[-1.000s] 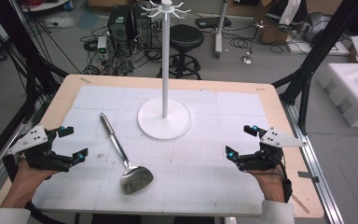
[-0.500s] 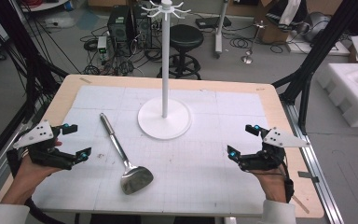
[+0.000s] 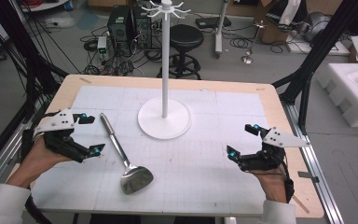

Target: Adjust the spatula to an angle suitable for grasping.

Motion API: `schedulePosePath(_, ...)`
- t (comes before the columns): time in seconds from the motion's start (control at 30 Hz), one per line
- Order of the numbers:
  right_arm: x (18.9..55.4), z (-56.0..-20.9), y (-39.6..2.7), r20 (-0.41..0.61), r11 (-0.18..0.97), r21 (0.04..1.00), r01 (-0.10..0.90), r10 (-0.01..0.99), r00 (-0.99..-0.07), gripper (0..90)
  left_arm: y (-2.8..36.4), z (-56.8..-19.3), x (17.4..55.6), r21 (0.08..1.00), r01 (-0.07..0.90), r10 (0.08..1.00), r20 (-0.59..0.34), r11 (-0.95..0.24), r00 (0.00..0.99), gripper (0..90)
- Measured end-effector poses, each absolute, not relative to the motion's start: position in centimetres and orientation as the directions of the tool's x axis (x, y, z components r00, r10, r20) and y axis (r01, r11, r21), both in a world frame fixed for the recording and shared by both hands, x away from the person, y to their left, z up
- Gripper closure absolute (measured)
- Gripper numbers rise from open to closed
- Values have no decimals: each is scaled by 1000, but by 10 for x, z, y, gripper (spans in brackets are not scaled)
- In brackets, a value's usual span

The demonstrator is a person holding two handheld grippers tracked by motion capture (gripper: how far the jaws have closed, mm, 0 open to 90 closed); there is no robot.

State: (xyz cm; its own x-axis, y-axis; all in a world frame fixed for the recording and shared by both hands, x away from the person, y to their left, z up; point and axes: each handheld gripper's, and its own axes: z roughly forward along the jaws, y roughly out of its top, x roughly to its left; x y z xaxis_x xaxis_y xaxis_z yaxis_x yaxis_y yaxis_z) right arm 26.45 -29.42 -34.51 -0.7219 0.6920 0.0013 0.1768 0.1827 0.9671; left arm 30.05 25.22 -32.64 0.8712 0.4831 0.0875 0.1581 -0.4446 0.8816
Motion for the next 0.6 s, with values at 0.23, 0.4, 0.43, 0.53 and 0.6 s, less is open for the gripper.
schedulePosePath(0.23,264,-344,-292,3,183,967,175,684,-729,5,218,-316,312,809,130,397,136,-573,908,21)
schedulePosePath(0.4,264,-344,-291,-7,190,967,169,684,-730,5,202,-316,316,779,115,352,143,-616,925,22)
schedulePosePath(0.43,264,-344,-291,-6,189,967,169,684,-729,5,196,-316,319,767,108,329,140,-632,934,27)
schedulePosePath(0.53,264,-344,-292,-3,187,967,172,686,-728,5,191,-315,322,755,94,294,136,-649,946,89)
schedulePosePath(0.6,264,-344,-293,-3,183,968,170,688,-726,5,185,-314,324,737,74,249,130,-672,960,120)
